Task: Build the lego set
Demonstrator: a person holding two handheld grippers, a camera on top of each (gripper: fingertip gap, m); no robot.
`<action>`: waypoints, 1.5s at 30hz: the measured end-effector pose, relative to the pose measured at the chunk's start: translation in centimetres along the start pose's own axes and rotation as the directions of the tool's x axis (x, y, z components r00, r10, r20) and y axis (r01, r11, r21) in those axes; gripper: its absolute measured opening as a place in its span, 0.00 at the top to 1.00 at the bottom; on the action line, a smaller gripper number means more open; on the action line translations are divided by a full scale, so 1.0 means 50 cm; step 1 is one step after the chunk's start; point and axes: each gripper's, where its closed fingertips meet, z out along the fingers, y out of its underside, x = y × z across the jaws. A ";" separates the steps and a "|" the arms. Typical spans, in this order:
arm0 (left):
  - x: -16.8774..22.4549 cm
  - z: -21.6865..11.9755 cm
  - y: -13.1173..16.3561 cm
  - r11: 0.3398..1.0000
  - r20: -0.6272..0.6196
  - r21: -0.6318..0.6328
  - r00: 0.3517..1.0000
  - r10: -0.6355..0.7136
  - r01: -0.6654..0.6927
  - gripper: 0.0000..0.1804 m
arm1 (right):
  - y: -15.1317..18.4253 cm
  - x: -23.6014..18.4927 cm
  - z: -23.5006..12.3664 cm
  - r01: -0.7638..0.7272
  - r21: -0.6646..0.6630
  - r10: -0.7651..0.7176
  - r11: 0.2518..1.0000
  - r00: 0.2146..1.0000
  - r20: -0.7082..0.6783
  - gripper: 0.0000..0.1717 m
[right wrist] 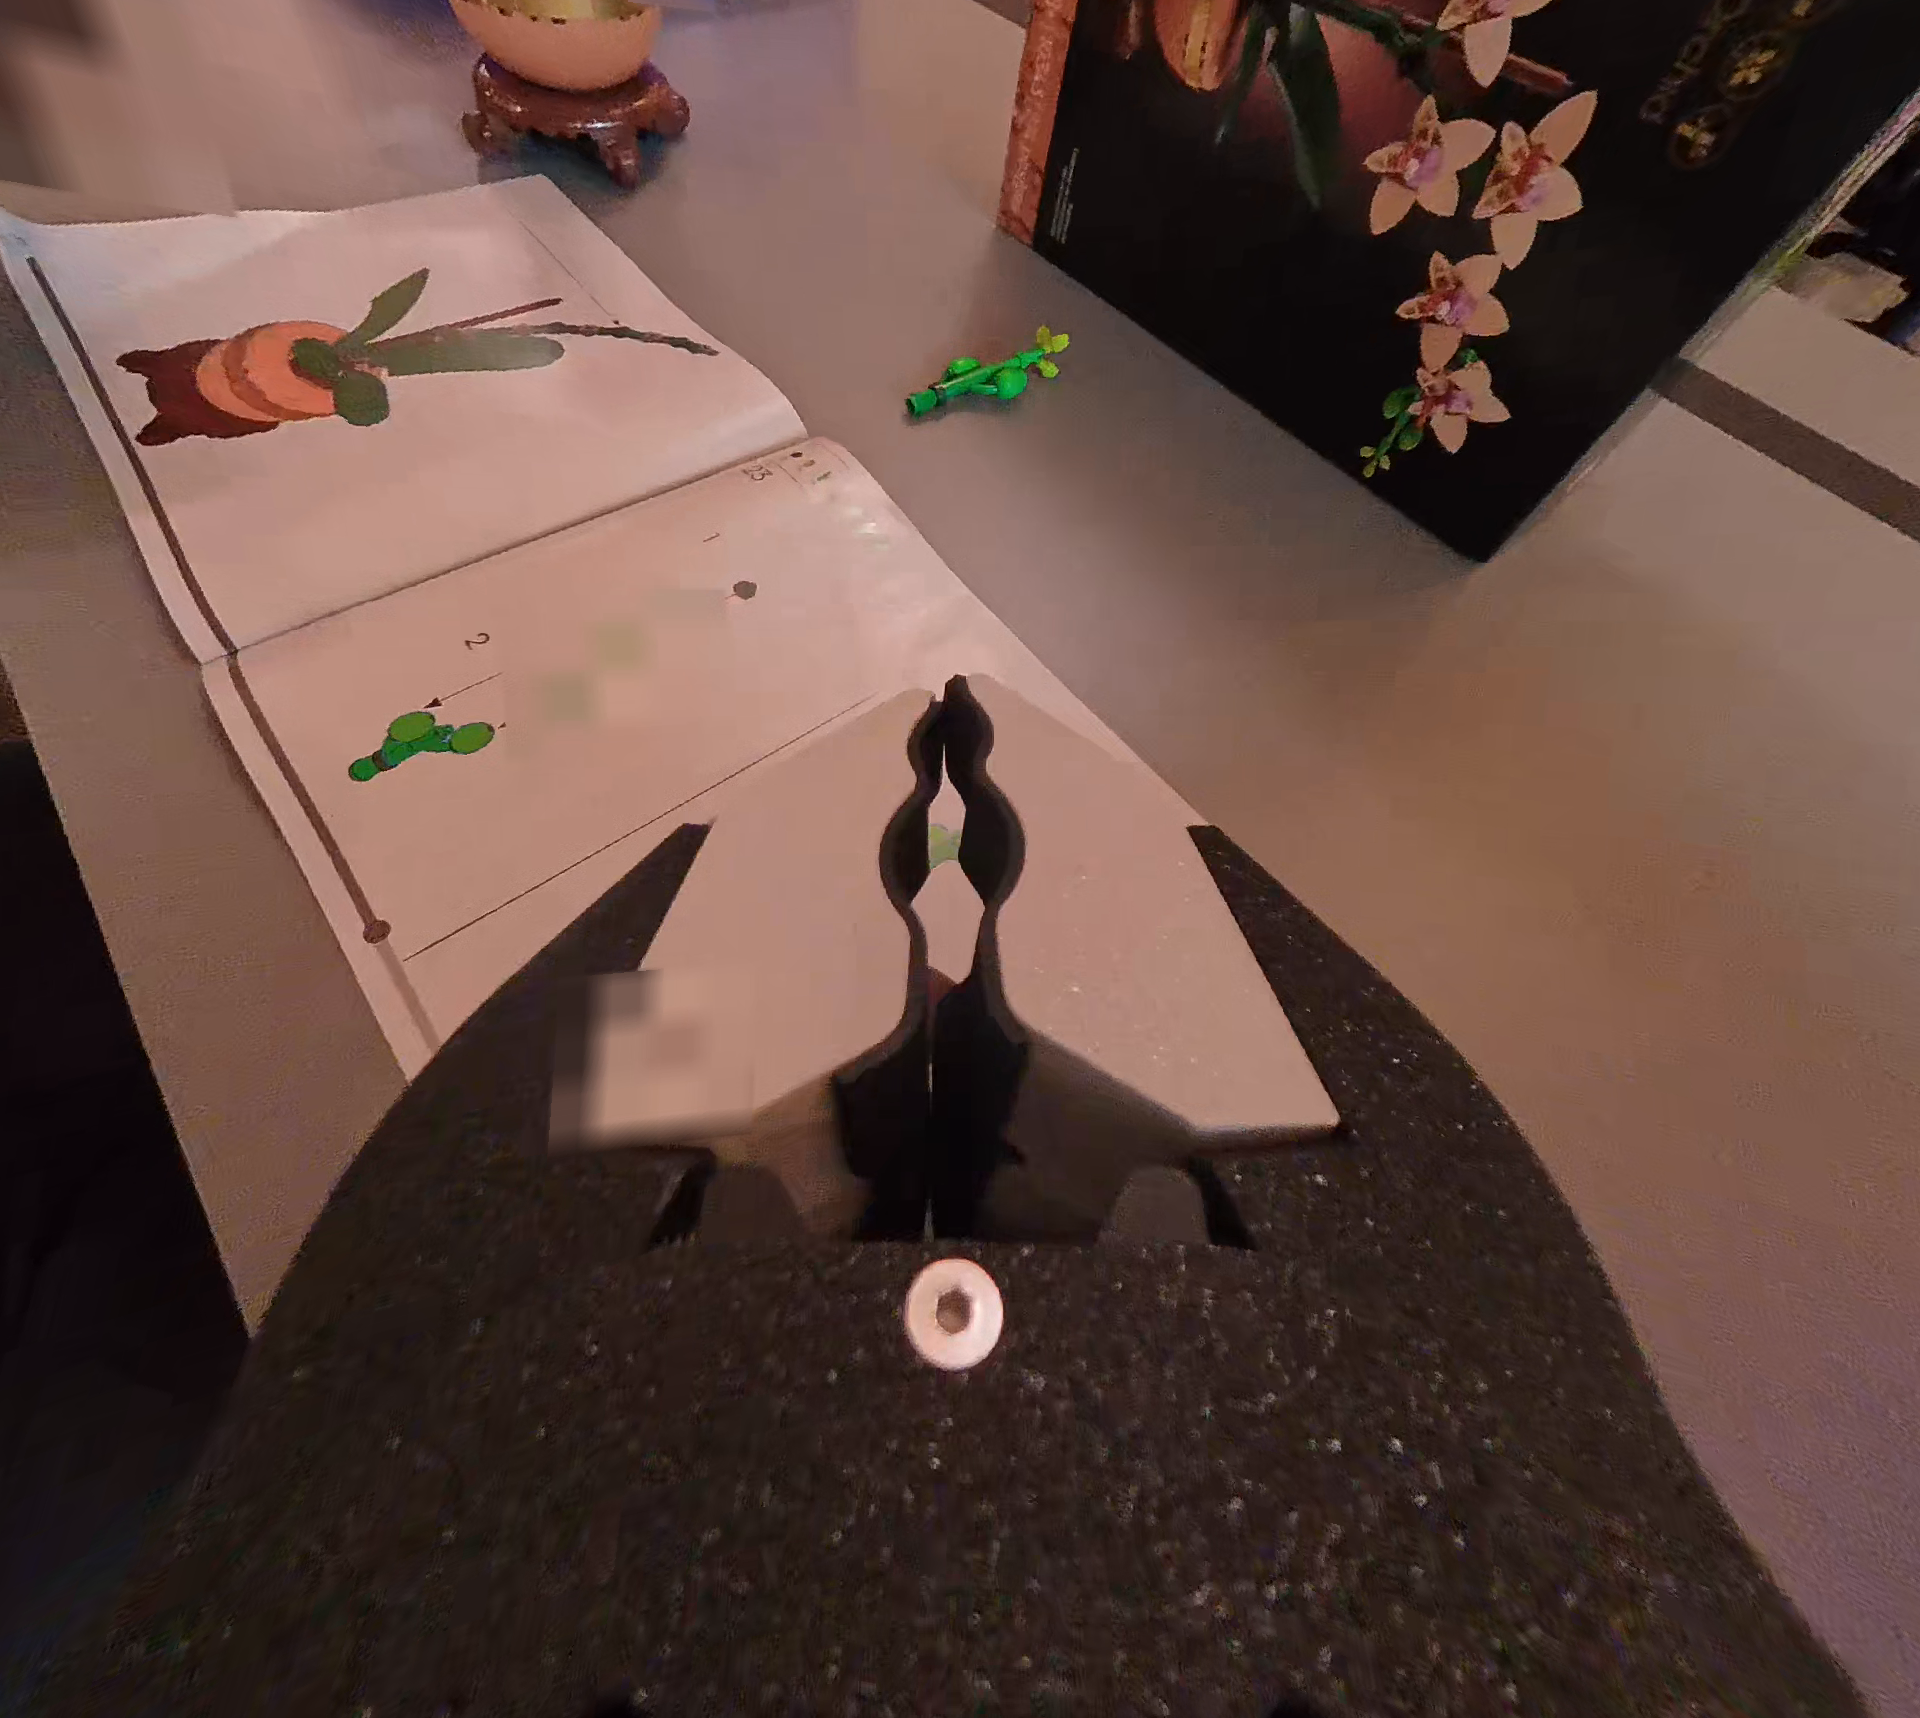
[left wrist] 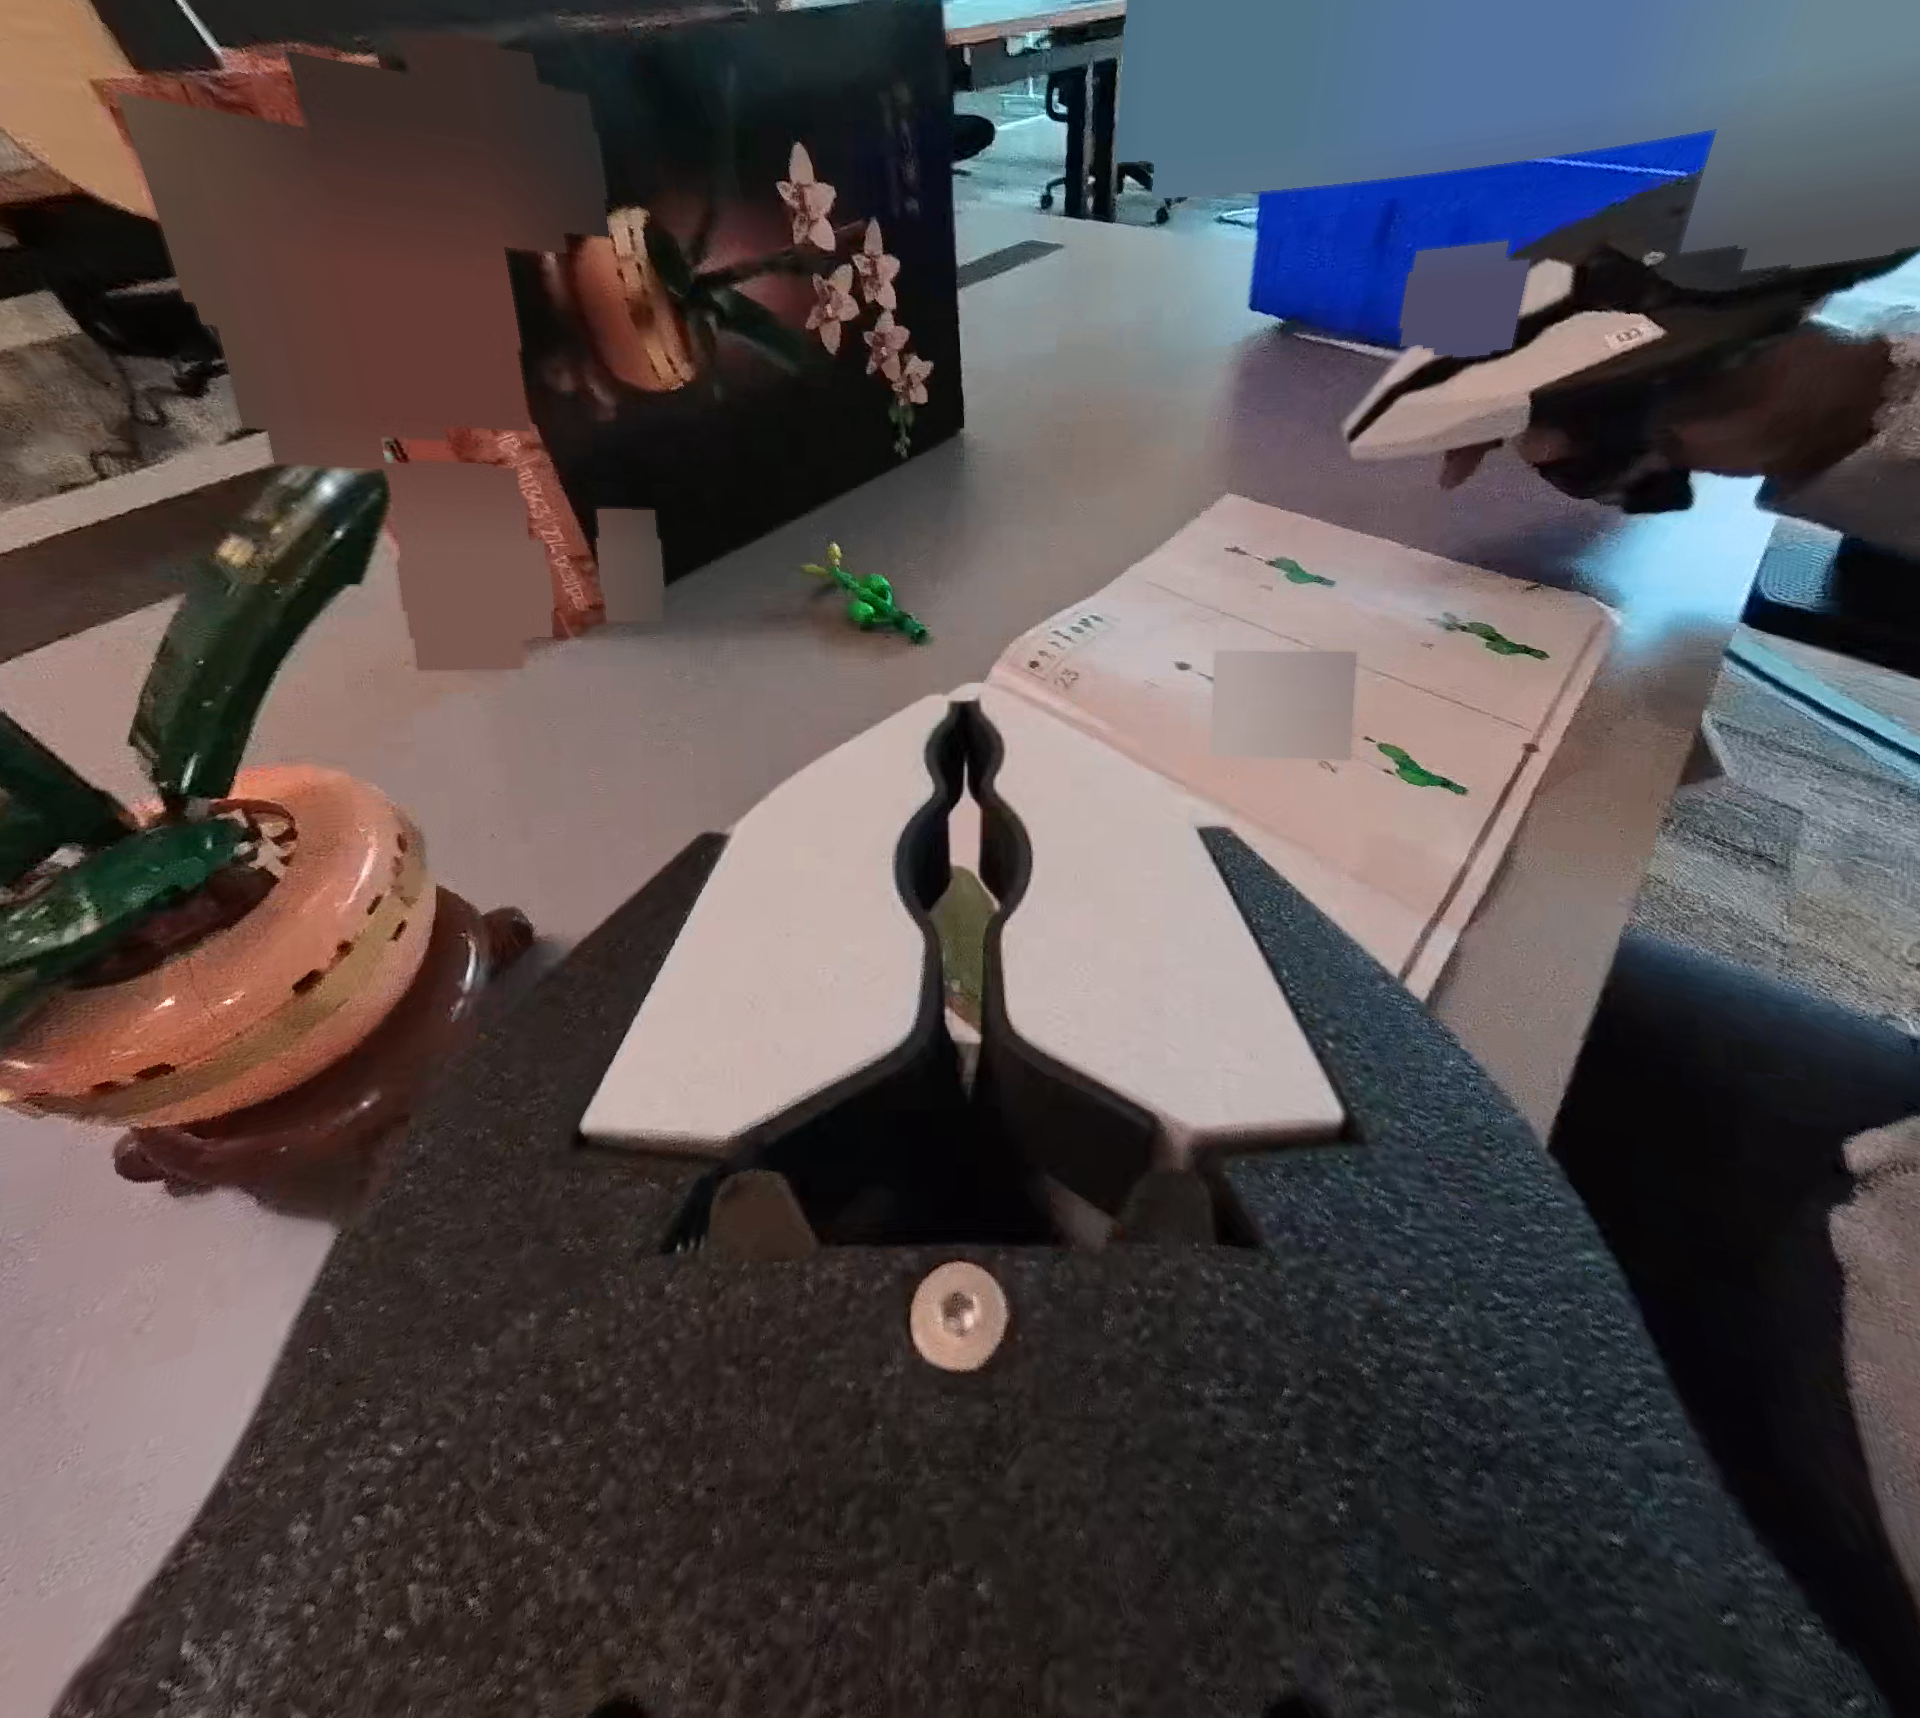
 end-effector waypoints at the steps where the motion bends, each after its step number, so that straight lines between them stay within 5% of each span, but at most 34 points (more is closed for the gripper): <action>1: -0.010 -0.003 -0.002 1.000 0.025 0.008 1.000 -0.006 0.005 1.00 | 0.000 -0.004 0.003 0.003 0.000 -0.003 1.000 1.000 0.007 1.00; 3: -0.047 -0.020 -0.008 1.000 0.126 0.006 0.992 0.022 -0.022 1.00 | -0.006 -0.009 0.006 0.009 0.025 -0.009 1.000 1.000 0.013 1.00; 7: -0.142 -0.066 0.021 0.991 0.303 -0.126 0.953 -0.011 0.052 0.37 | 0.002 -0.026 0.020 -0.025 -0.028 0.027 0.999 0.997 0.072 0.48; 8: -0.156 -0.074 0.038 0.981 0.307 -0.168 0.951 -0.042 0.097 0.29 | 0.000 -0.037 0.026 -0.052 -0.053 0.058 0.997 0.992 0.111 0.37; 11: -0.195 -0.095 0.102 0.943 0.286 -0.290 0.955 -0.077 0.163 0.21 | -0.050 -0.074 0.051 -0.033 -0.066 0.047 0.997 0.970 0.238 0.28; 18: -0.277 -0.082 0.136 0.947 0.136 -0.280 0.983 -0.121 0.155 0.27 | -0.235 -0.189 0.244 0.183 -0.040 -0.132 0.982 0.827 0.546 0.28; 23: -0.309 -0.061 0.168 0.930 0.057 -0.351 0.994 -0.093 0.107 0.30 | -0.248 -0.239 0.471 0.186 -0.079 -0.106 0.979 0.807 0.581 0.29; 26: -0.315 -0.049 0.173 0.935 0.001 -0.348 0.997 -0.074 0.069 0.35 | -0.262 -0.254 0.543 0.175 -0.047 -0.113 0.984 0.796 0.595 0.34; 31: -0.321 -0.030 0.182 0.931 -0.066 -0.365 0.996 -0.063 0.034 0.44 | -0.267 -0.282 0.587 0.236 0.013 -0.191 0.972 0.752 0.631 0.42; 34: -0.317 -0.019 0.167 0.947 -0.111 -0.322 0.993 -0.033 -0.005 0.60 | -0.271 -0.298 0.595 0.248 0.062 -0.230 0.967 0.735 0.638 0.57; 41: -0.300 -0.004 0.119 0.930 -0.112 -0.335 0.987 0.118 -0.149 0.60 | -0.290 -0.269 0.550 0.319 0.074 -0.304 0.945 0.768 0.563 0.57; 45: -0.240 0.011 0.061 0.944 -0.166 -0.307 0.983 0.075 -0.124 0.60 | -0.311 -0.248 0.470 0.271 0.055 -0.255 0.961 0.792 0.554 0.57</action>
